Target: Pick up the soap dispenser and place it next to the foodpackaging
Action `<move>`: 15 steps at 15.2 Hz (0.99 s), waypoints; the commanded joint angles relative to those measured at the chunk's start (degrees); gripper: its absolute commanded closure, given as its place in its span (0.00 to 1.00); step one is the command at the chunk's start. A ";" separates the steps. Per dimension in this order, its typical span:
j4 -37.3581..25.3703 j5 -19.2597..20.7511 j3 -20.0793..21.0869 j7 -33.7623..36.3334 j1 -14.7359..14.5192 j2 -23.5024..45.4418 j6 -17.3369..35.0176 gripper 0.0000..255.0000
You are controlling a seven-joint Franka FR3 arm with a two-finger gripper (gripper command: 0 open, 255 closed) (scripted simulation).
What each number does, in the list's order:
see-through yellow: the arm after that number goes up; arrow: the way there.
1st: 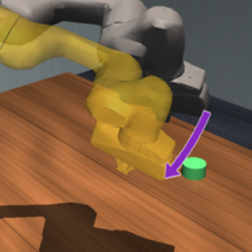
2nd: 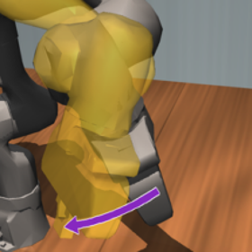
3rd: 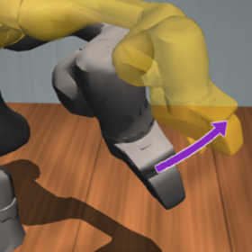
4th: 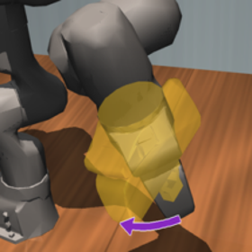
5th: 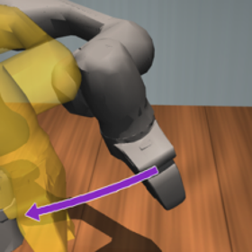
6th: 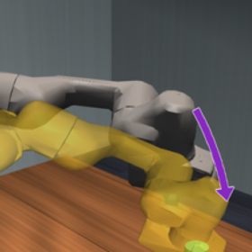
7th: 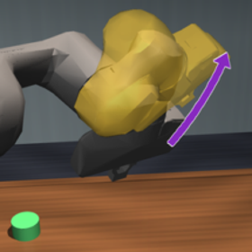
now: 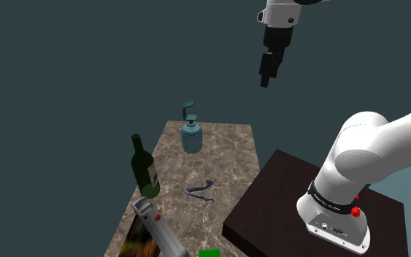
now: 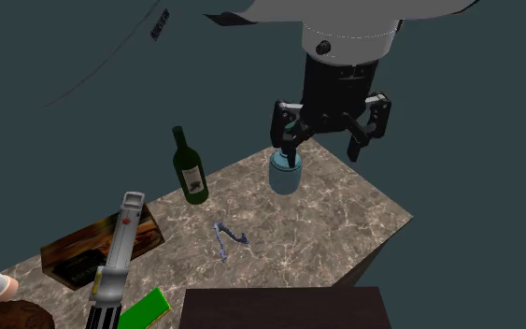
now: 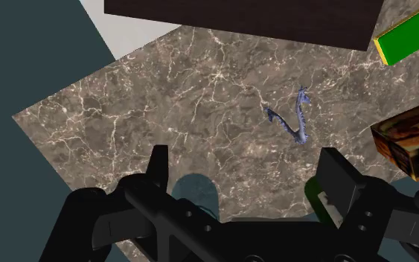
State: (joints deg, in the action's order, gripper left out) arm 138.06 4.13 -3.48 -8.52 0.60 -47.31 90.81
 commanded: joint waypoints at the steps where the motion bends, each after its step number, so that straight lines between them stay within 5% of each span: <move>1: 0.00 0.00 0.00 0.00 0.00 0.00 0.00 0.00; 15: 3.68 -0.93 -10.79 -17.55 -4.78 21.61 32.32 0.00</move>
State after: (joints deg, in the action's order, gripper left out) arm 142.33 3.65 -13.41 -24.38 -3.71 -27.72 121.04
